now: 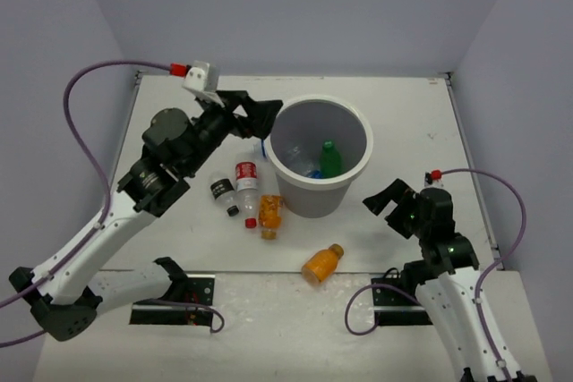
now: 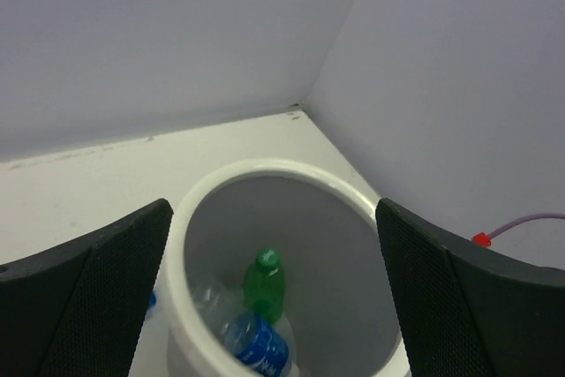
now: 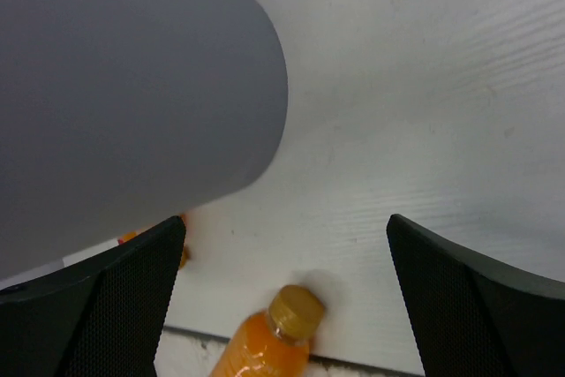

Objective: Put the plastic bottles in the bin

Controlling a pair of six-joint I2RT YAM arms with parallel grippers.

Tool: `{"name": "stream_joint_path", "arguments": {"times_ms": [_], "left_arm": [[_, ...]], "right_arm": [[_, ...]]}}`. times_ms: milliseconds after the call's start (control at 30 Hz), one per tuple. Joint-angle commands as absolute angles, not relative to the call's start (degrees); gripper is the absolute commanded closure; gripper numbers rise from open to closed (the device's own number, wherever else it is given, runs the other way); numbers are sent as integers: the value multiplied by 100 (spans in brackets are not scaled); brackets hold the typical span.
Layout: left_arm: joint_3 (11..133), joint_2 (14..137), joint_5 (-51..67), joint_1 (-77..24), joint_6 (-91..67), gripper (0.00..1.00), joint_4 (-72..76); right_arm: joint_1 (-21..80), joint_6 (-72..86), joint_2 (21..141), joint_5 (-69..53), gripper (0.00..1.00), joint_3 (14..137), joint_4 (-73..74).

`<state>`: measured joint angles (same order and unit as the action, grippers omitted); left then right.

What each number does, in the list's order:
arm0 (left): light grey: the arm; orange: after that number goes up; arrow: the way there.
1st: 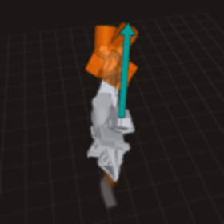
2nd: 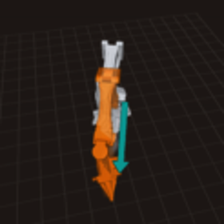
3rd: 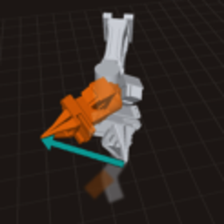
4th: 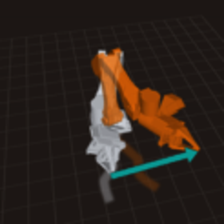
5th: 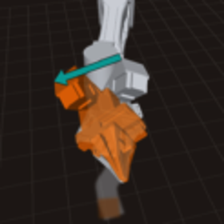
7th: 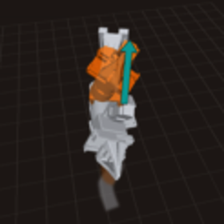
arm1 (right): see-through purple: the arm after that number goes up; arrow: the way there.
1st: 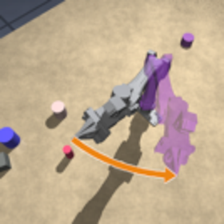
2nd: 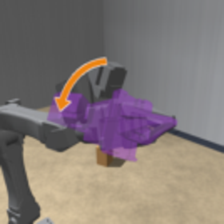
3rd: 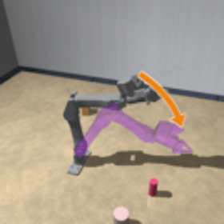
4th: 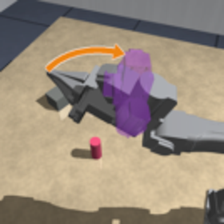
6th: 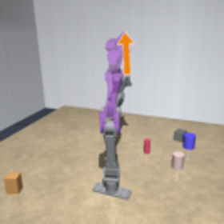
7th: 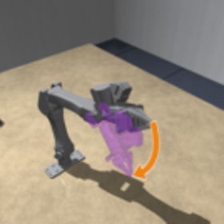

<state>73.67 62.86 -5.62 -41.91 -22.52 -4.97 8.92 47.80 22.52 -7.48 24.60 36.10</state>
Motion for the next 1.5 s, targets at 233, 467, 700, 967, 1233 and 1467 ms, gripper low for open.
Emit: {"name": "stream_joint_path", "arguments": {"times_ms": [233,467,700,967,1233,1467], "left_arm": [[4259,4109,-3036,-4201,-3902,0,-1263],[3231,3044,-3723,-4201,-5023,0,-2150],[3050,2751,-4243,-4201,-5566,0,-2622],[3013,2723,-4326,-4201,-5581,0,-2734],[2953,2564,-4398,-4201,-5572,0,-2793],[2882,2334,-4472,-4201,-5669,0,-2865]], "right_arm": [[1521,5086,2290,-1920,1,2531,4119],[3050,6212,2238,-1215,1,2168,3900],[4015,6691,3165,-1019,1,2131,3518],[4935,7398,4215,-801,1,2150,2826],[5135,7834,4902,-785,1,1894,1881],[5327,8131,5233,-615,12,1630,1370]]}}
